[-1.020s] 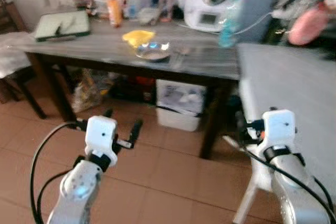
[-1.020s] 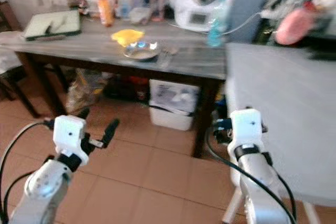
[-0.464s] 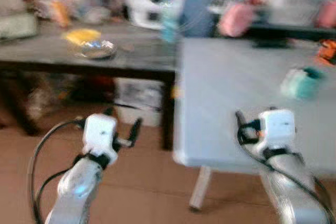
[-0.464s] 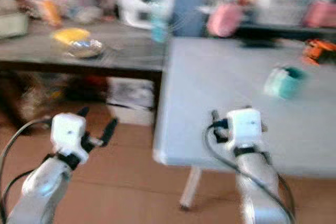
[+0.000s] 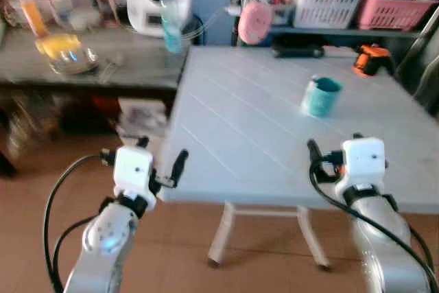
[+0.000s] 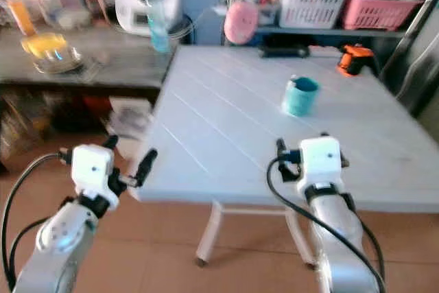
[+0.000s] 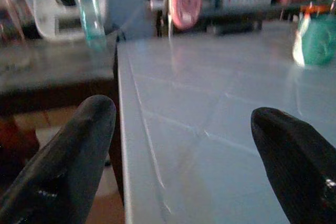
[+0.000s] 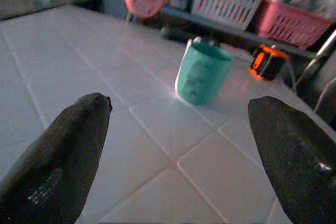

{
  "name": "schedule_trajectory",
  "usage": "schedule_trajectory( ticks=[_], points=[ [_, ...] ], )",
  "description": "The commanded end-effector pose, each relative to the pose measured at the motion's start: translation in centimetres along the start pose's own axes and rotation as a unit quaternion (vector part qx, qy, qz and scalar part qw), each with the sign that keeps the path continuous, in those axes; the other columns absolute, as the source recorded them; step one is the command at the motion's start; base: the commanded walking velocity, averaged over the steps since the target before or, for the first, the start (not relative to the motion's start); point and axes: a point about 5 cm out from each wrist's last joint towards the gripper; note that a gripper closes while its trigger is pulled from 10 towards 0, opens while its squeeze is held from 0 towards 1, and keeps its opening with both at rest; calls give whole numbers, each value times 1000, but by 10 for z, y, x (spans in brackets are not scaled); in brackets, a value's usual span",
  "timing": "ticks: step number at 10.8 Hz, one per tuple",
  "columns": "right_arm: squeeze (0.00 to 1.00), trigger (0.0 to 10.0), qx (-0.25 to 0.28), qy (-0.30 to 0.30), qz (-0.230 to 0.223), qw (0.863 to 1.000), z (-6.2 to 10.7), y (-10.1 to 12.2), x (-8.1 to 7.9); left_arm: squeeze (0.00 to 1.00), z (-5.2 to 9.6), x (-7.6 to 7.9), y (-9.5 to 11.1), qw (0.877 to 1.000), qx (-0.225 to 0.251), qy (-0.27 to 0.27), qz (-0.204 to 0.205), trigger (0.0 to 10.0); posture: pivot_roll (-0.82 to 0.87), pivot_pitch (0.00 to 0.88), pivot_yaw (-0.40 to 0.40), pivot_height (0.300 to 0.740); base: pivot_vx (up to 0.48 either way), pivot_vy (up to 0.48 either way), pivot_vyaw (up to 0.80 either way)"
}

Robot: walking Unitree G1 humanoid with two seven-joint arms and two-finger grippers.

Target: Setting the table

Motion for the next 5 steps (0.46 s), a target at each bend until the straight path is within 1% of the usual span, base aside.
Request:
schedule_trajectory(
  ticks=[1, 3, 5],
  points=[
    [0, 10000, 7, -4, 1, 1000, -2, 3, 1, 0, 0, -4, 2, 1000, 4, 2, -2, 10000, 62, 11, 16, 740, 0, 0, 0],
    [0, 10000, 7, -5, 0, 1000, -2, 3, 1, 0, -1, -4, 2, 1000, 5, -1, -4, 10000, 62, 9, 16, 740, 0, 0, 0],
    [0, 10000, 10, -7, -2, 1000, -3, 4, 1, 0, -3, -3, 3, 1000, 10, -8, 3, 10000, 59, 10, 19, 740, 0, 0, 0]
  ],
)
Point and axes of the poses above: a point about 5 cm out from each wrist's last joint towards the gripper, its own z axis pointing back from the gripper into the wrist, its own y axis along the axis of the wrist's last joint, x = y × z, and after that the axes turned 4 degrees about -z, right-handed
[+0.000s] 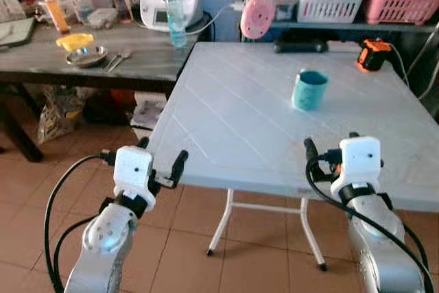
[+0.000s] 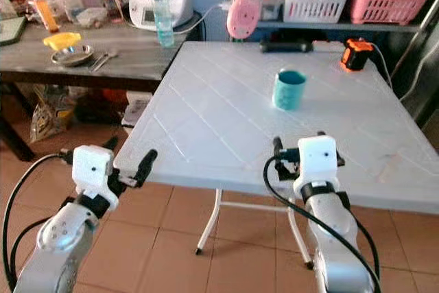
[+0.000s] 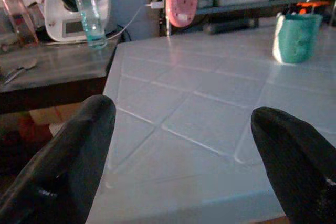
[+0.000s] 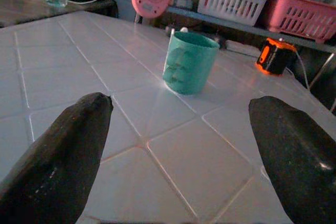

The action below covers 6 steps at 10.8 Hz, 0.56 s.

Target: Setting the table

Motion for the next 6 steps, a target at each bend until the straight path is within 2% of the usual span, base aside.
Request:
schedule_trajectory(
  ticks=[1, 2, 6],
  points=[
    [0, 10000, 8, 2, -3, 1000, -1, 3, -2, 0, -1, -3, 1, 1000, 4, -1, 1, 10000, 57, 11, 19, 740, 0, 0, 0],
    [0, 10000, 7, 1, -4, 1000, 0, 3, -3, 0, -2, -2, 2, 1000, 8, -7, 5, 10000, 54, 13, 19, 740, 0, 0, 0],
    [0, 10000, 7, -1, -5, 1000, 1, 2, -2, 0, -6, -1, 4, 1000, 17, -9, 9, 10000, 50, 18, 19, 740, 291, 0, 0]
  ],
)
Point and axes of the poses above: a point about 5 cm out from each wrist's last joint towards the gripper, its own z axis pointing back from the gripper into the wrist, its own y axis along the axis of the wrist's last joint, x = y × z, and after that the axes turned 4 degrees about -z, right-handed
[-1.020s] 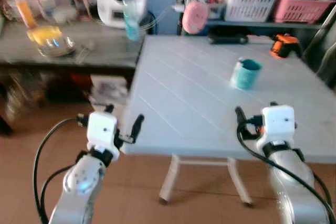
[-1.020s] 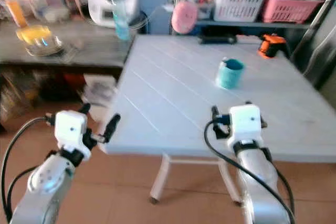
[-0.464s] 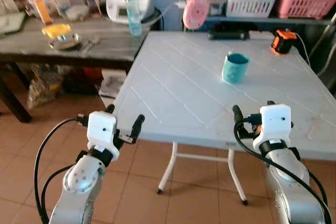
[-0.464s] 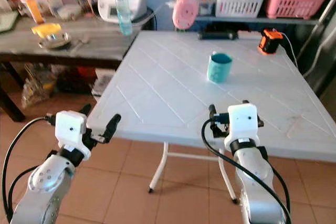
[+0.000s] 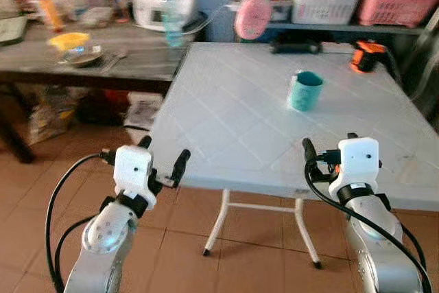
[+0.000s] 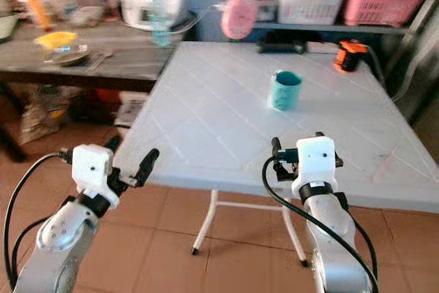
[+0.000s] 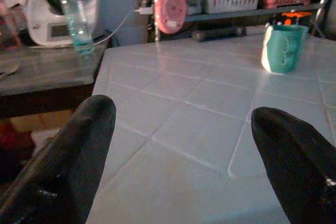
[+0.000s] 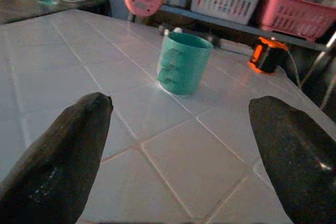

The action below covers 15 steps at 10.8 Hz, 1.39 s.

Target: Setting the table

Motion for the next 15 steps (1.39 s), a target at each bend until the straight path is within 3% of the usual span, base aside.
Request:
schedule_trajectory(
  ticks=[1, 15],
  points=[
    [0, 10000, 7, -1, -1, 1000, 0, 3, -1, 0, -3, -2, 3, 1000, 9, 5, 4, 10000, 50, 19, 20, 740, 315, 0, 0],
    [0, 10000, -5, -22, -29, 999, 2, -1, -6, 0, -5, 3, 2, 1000, 8, -8, 3, 10000, 51, 22, 21, 740, 279, 0, 0]
  ],
)
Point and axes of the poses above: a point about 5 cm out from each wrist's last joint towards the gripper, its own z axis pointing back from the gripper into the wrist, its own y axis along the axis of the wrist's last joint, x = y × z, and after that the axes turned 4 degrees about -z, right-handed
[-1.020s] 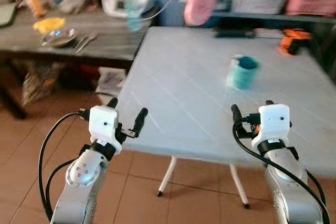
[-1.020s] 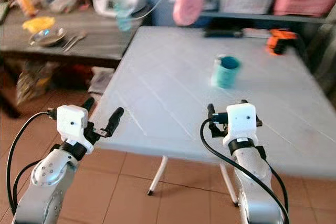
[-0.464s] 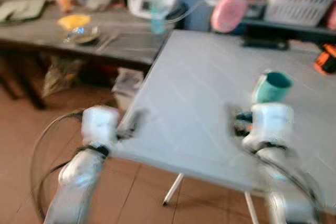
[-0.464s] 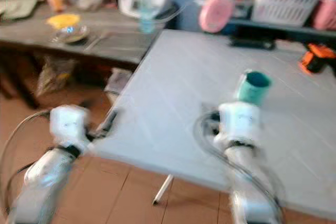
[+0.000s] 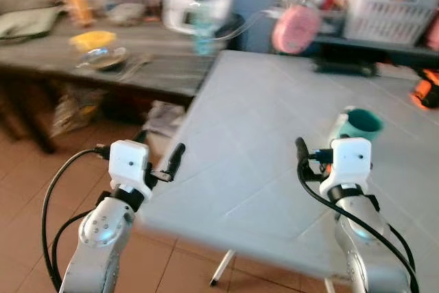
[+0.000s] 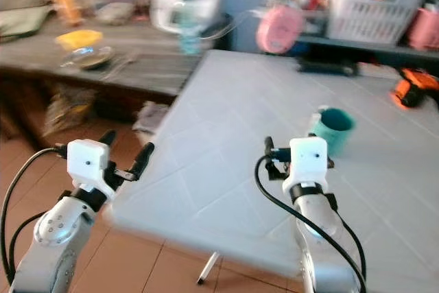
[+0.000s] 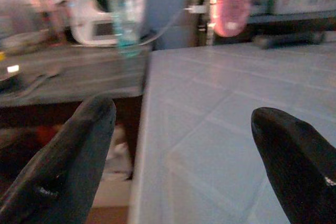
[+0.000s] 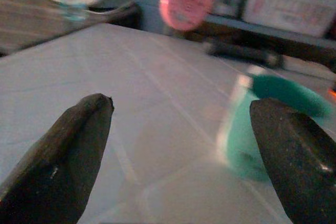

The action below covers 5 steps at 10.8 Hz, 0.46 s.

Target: Setting the table

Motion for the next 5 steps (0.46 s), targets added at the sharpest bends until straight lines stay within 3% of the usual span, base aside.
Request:
schedule_trajectory(
  ticks=[1, 5],
  points=[
    [0, 10000, -7, -17, -9, 1000, 1, -2, 6, 0, -2, 9, 1, 1000, 2, -21, 5, 10000, 54, 22, 20, 740, 0, 0, 0],
    [0, 10000, -26, -50, -48, 997, 0, -12, 6, 0, -5, 9, 0, 1000, 1, -28, 5, 10000, 54, 23, 28, 740, 0, 0, 0]
  ],
)
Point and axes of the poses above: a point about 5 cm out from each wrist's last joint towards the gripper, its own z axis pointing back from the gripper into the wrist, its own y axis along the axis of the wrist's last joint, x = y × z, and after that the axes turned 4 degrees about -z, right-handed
